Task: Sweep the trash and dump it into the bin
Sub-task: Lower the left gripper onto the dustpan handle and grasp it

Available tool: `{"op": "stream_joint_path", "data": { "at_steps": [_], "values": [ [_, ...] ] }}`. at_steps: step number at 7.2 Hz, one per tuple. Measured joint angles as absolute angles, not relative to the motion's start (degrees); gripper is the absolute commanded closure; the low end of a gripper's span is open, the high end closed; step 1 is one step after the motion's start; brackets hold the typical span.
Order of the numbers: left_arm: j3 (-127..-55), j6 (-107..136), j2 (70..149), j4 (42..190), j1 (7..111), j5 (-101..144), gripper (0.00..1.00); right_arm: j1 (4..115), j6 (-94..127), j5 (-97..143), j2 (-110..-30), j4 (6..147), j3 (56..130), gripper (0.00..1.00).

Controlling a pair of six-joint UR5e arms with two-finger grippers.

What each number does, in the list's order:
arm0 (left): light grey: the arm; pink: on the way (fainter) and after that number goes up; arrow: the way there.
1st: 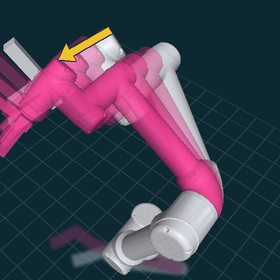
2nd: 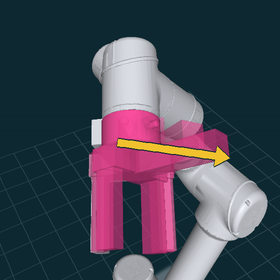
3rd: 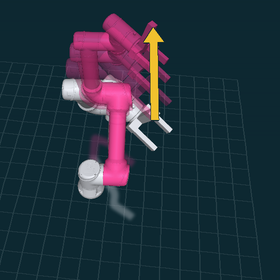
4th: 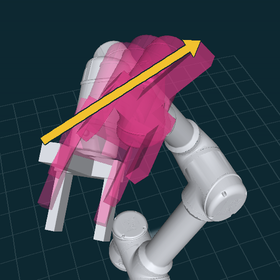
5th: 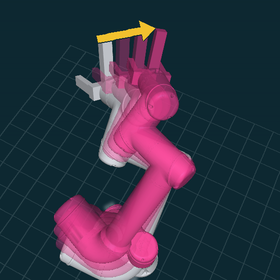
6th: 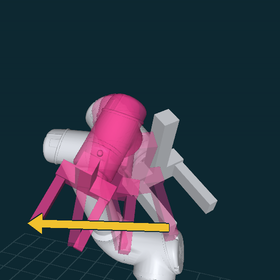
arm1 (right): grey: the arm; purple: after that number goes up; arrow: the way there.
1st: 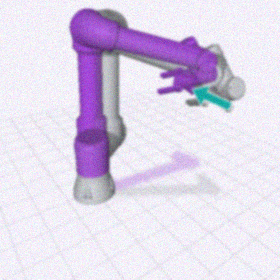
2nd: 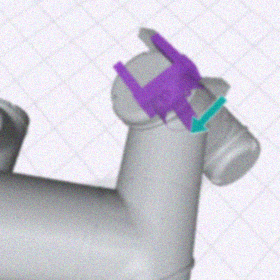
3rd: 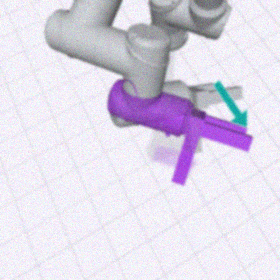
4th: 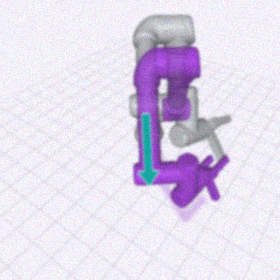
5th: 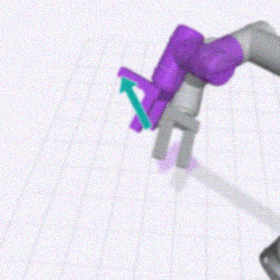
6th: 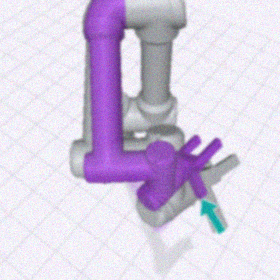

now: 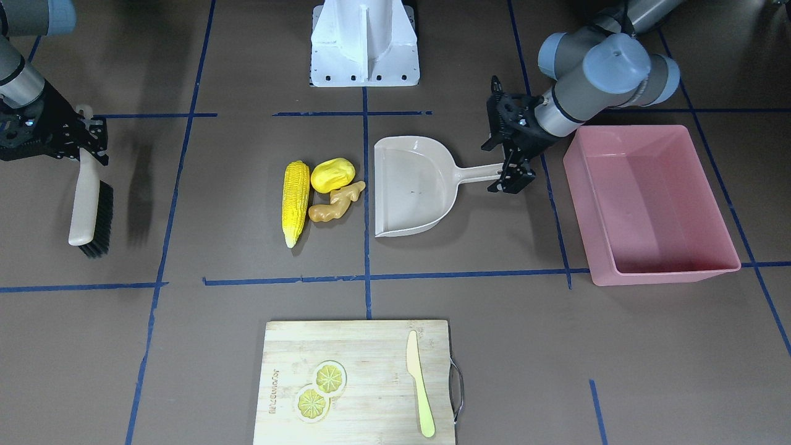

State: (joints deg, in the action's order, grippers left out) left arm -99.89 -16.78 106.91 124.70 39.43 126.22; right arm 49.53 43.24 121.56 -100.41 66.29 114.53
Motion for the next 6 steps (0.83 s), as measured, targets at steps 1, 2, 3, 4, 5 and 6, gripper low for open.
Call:
{"op": "stream_joint_path", "data": {
  "at_steps": [1, 2, 3, 4, 5, 6],
  "values": [
    [-99.7, -15.8, 107.0, 124.8, 38.2, 125.5, 0.00, 49.5, 43.2, 121.6, -100.5, 66.3, 114.5, 0.98],
    [-99.6, -14.4, 107.2, 124.8, 36.9, 125.1, 0.00, 49.5, 43.2, 121.6, -100.5, 66.3, 114.4, 0.98],
    [-99.4, -13.7, 107.5, 124.8, 35.9, 125.0, 0.00, 49.5, 43.2, 121.5, -100.5, 66.4, 114.4, 0.98],
    [-99.0, -13.5, 107.7, 124.8, 35.5, 124.9, 0.00, 49.5, 43.2, 121.5, -100.5, 66.4, 114.3, 0.98],
    [-98.3, -13.4, 107.8, 124.8, 35.3, 124.9, 0.01, 49.5, 43.2, 121.5, -100.5, 66.4, 114.3, 0.98],
    [-97.7, -13.4, 107.9, 124.8, 35.3, 124.9, 0.03, 49.5, 43.2, 121.5, -100.5, 66.4, 114.3, 0.98]
  ]
}}
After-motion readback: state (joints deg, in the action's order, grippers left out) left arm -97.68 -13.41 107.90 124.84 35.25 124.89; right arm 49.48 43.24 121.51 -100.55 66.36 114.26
